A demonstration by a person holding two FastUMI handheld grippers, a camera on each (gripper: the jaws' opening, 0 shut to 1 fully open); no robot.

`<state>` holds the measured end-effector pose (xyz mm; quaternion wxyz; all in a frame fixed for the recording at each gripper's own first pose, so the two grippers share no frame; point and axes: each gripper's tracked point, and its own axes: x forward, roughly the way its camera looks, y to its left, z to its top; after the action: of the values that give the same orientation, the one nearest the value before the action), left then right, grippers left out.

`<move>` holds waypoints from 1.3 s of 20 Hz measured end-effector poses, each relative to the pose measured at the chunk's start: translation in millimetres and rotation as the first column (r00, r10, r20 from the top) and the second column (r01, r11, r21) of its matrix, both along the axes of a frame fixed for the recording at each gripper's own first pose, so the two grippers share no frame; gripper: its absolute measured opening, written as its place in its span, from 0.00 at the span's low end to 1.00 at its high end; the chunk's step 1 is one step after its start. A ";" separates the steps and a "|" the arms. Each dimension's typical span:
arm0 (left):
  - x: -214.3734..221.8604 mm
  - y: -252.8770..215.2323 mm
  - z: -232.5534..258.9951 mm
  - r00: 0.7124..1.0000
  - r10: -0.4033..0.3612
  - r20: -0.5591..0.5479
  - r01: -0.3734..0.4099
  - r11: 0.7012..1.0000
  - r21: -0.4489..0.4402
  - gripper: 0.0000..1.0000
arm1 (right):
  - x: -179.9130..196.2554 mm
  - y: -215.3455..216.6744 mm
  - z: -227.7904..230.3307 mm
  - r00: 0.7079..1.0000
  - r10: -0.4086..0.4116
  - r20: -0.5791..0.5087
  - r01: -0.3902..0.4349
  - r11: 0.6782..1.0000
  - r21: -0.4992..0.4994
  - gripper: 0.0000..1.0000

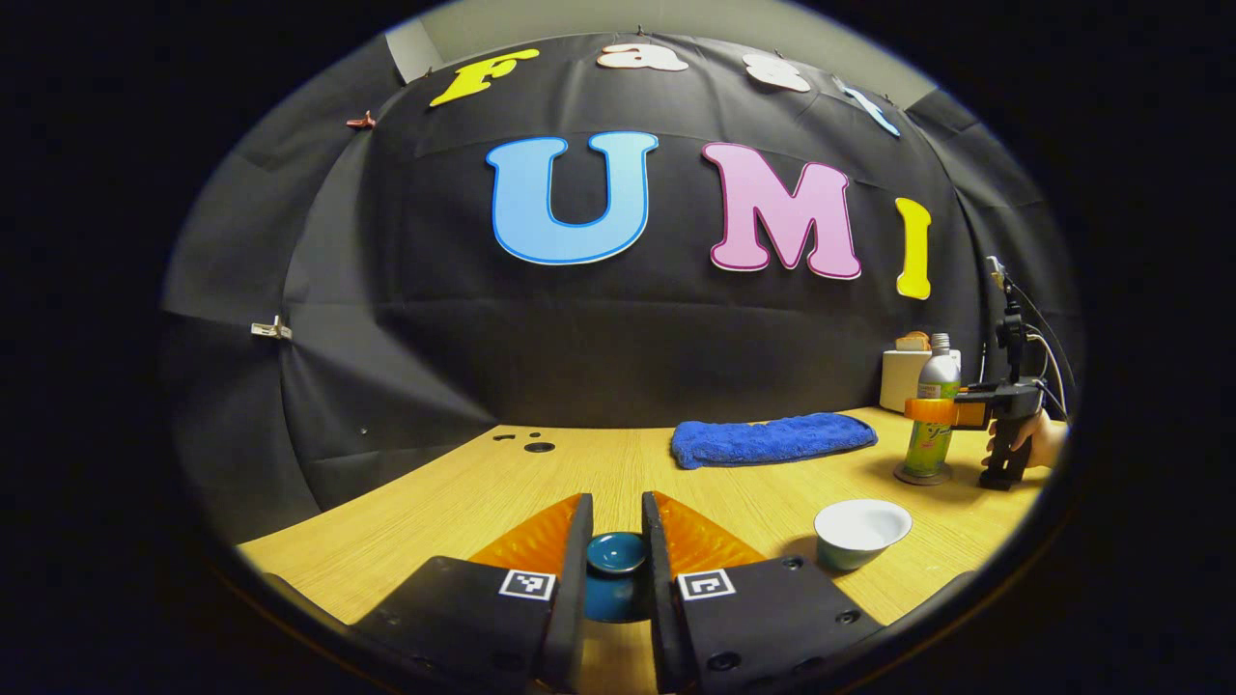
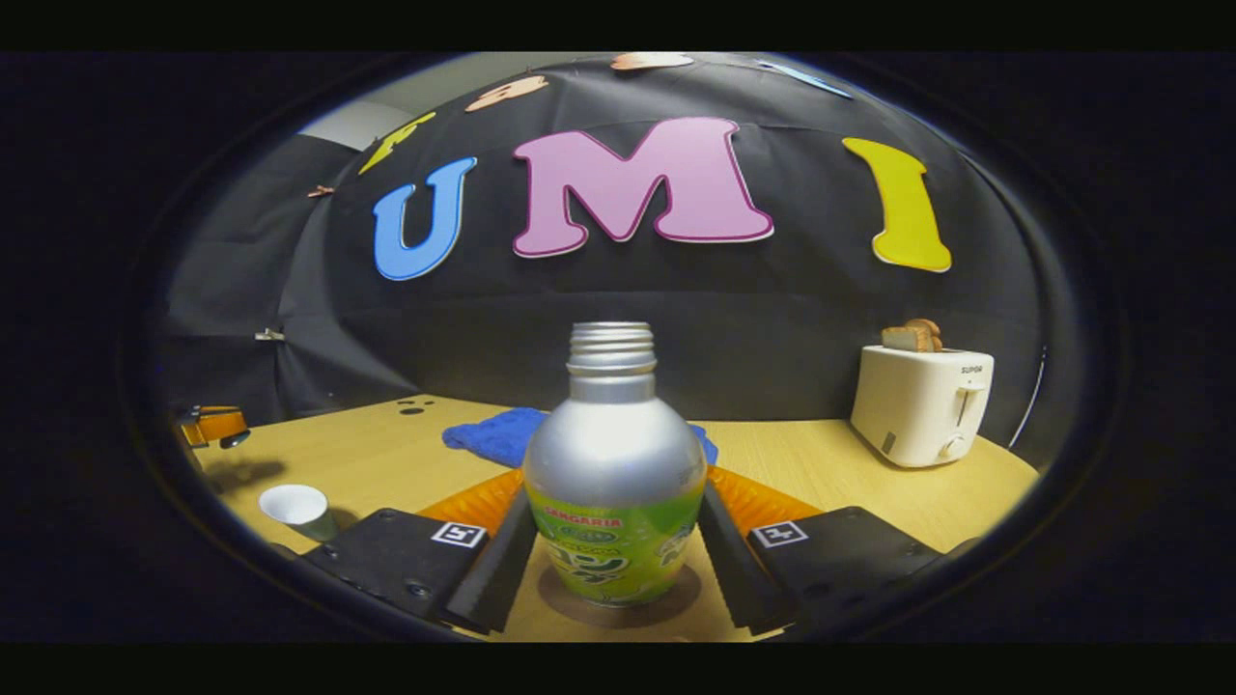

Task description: Open the teacup lid with one hand, grasp the water bottle and pour water into the teacup with the other hand; after pouring, place the water bottle on the coaster and then close the teacup lid.

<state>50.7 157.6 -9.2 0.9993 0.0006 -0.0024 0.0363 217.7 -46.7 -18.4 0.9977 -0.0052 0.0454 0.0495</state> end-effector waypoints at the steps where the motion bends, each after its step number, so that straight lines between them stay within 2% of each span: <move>1: -0.5 -0.3 0.5 1.000 0.000 0.000 0.000 1.000 0.000 0.31 | 0.2 -2.8 -2.8 1.000 -0.008 -0.009 0.008 1.000 0.001 0.93; 2: -0.1 -0.1 0.3 1.000 0.000 0.000 0.000 1.000 0.000 0.31 | -1.4 -5.5 -3.5 1.000 -0.014 -0.016 0.014 1.000 0.012 0.94; 3: -0.4 -0.2 0.6 1.000 0.000 0.000 0.000 1.000 0.000 0.32 | -2.6 -9.0 -5.3 0.999 -0.025 -0.030 0.026 0.999 0.029 1.00; 7: -0.7 0.4 0.5 1.000 0.002 0.000 -0.002 1.000 0.000 0.32 | -17.7 -12.5 -11.7 0.996 -0.046 -0.071 0.050 0.997 0.062 1.00; 12: -0.7 2.2 -0.1 1.000 0.010 0.000 -0.010 1.000 0.001 0.32 | -36.0 -9.4 -10.1 0.998 -0.033 -0.049 0.031 0.999 -0.038 1.00; 19: -1.6 3.9 0.7 1.000 0.019 -0.002 -0.019 1.000 0.000 0.32 | -82.3 -7.0 -17.4 0.992 -0.030 -0.119 0.033 0.999 0.017 1.00; 24: -0.7 3.7 0.5 1.000 0.021 -0.002 -0.021 1.000 0.000 0.32 | -130.2 -12.9 -0.2 0.998 -0.044 -0.053 0.040 0.996 -0.076 1.00; 26: -0.9 5.0 0.3 1.000 0.025 -0.003 -0.025 1.000 -0.001 0.32 | -146.5 -11.1 2.8 0.999 -0.042 -0.024 0.040 0.996 -0.084 1.00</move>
<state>49.8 162.6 -8.9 0.9988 0.0002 -0.0010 0.0486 71.3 -57.7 -15.6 0.9968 -0.0454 0.0601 0.0274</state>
